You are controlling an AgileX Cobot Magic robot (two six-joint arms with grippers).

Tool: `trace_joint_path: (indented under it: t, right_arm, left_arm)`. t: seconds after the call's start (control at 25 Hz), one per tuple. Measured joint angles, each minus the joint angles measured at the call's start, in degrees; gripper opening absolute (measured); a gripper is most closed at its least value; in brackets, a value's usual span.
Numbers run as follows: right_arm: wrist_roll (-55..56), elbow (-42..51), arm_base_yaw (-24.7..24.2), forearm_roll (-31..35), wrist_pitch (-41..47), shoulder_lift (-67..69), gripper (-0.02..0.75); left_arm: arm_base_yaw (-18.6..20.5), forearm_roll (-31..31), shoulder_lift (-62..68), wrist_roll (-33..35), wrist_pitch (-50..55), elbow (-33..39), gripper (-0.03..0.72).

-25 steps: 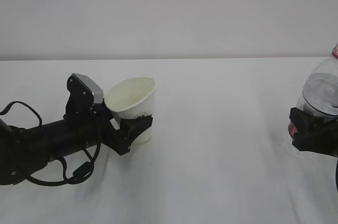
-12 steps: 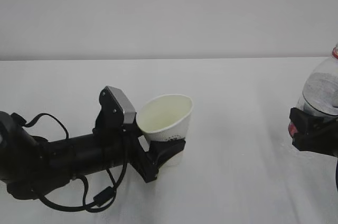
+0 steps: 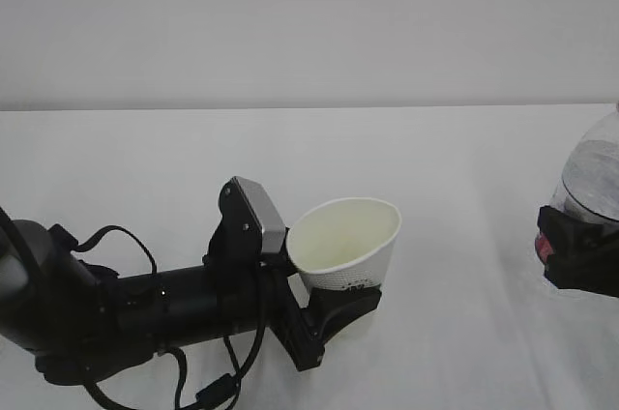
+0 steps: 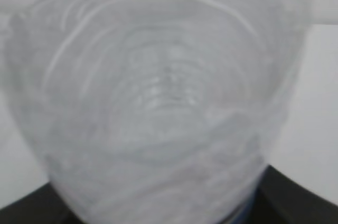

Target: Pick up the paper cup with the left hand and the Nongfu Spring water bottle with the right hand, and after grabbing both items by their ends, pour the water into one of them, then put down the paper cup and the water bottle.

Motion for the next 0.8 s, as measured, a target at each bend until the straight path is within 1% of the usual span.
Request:
trace_joint_path:
  t: [0.16,0.4,0.64,0.8]
  right_arm:
    - [0.0,1.1,0.0,0.2,0.0,-2.6,0.441]
    - [0.0,1.2,0.0,1.3,0.5,-8.0,0.441]
    - [0.2,1.3,0.0,3.1,7.5,-15.0,0.441]
    - [0.2,1.6,0.0,4.1,12.8,-19.4,0.441]
  left_arm:
    - [0.0,0.6,0.0,-2.3,0.0,-2.4,0.533]
    - [0.0,5.0,0.2,-5.9,0.0,-6.7,0.532]
    - [-0.1,7.0,0.5,-7.2,0.0,-7.4,0.532]
    - [-0.1,10.5,0.5,-7.4,1.0,-7.4,0.532]
